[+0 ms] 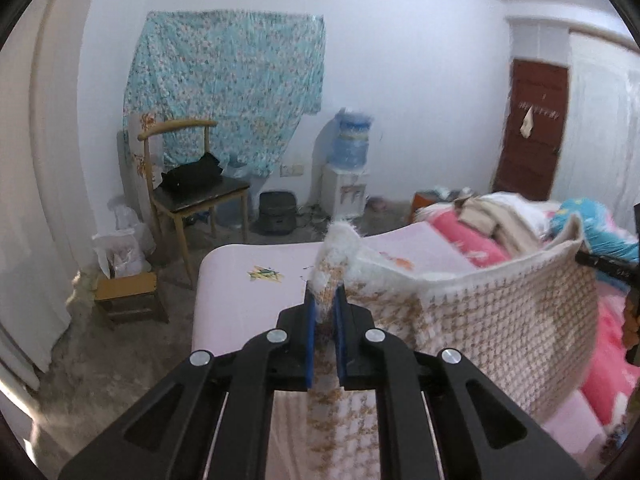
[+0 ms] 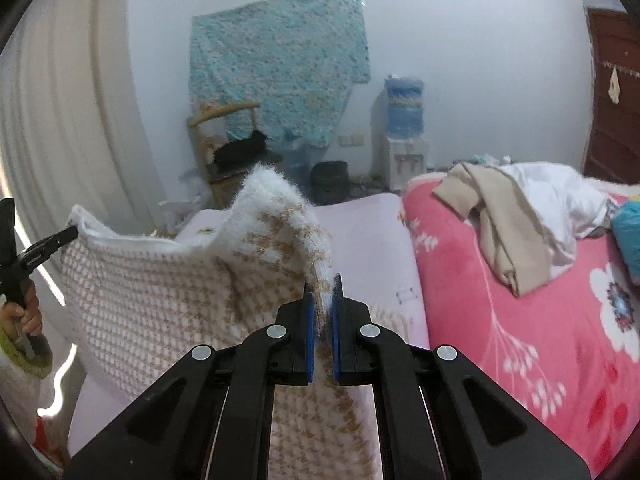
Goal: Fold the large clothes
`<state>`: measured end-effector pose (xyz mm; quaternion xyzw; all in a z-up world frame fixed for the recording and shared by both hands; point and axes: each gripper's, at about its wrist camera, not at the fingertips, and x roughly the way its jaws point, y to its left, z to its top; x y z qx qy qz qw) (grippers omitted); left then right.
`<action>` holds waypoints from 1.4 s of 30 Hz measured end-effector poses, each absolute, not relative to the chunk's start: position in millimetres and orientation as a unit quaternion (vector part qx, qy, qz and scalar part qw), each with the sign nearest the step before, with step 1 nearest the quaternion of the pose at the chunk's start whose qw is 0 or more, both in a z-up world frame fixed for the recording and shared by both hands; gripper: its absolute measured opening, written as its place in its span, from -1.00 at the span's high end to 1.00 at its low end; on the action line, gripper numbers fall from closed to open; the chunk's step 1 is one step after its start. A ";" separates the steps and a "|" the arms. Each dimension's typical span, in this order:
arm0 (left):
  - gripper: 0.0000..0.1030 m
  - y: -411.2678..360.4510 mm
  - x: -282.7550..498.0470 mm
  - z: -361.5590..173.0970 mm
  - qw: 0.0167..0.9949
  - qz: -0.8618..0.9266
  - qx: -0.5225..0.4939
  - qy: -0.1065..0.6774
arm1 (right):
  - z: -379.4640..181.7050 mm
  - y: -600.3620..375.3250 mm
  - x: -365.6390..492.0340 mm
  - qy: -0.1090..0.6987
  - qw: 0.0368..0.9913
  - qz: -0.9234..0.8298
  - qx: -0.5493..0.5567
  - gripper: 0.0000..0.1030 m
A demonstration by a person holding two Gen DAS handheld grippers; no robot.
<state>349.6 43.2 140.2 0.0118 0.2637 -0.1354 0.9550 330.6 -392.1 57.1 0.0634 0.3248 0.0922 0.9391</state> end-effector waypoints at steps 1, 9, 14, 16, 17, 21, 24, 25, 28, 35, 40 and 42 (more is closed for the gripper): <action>0.85 39.6 375.7 129.5 0.950 -0.132 0.018 0.283 | 48.4 -393.8 347.2 0.336 0.935 0.090 0.070 0.91; 0.62 44.6 495.4 7.1 0.877 -0.095 -0.028 0.470 | -70.2 -410.5 441.3 0.481 0.870 0.042 0.096 0.52; 0.42 75.3 488.1 15.5 0.883 -0.065 -0.096 0.454 | -49.8 -422.0 428.7 0.438 0.895 0.004 0.078 0.09; 0.36 73.4 478.2 33.9 0.896 -0.086 -0.096 0.426 | -34.9 -410.3 427.9 0.417 0.907 0.016 0.059 0.04; 0.34 67.3 478.4 38.1 0.897 -0.095 -0.091 0.422 | -31.0 -400.4 430.4 0.414 0.908 0.032 0.052 0.04; 0.28 15.6 492.3 20.2 0.856 -0.172 -0.085 0.481 | -39.7 -349.3 458.0 0.435 0.890 0.126 0.055 0.05; 0.23 -4.8 505.3 -10.3 0.837 -0.163 -0.077 0.516 | -68.8 -332.6 486.3 0.488 0.855 0.152 0.084 0.08; 0.17 -1.3 508.4 -16.1 0.840 -0.154 -0.089 0.513 | -81.9 -338.1 495.6 0.507 0.846 0.132 0.096 0.10; 0.18 28.7 511.2 -17.5 0.851 -0.103 -0.138 0.496 | -94.1 -373.1 499.1 0.520 0.842 0.066 0.129 0.28; 0.21 64.5 468.5 29.7 0.885 -0.076 -0.115 0.445 | -36.4 -412.9 428.5 0.457 0.881 0.023 0.117 0.14; 0.10 19.9 379.0 53.3 0.894 -0.153 0.007 0.421 | -21.6 -364.4 335.8 0.445 0.887 0.112 0.058 0.06; 0.07 7.9 347.7 43.9 0.887 -0.153 0.047 0.433 | -29.1 -348.1 299.8 0.449 0.884 0.118 0.053 0.04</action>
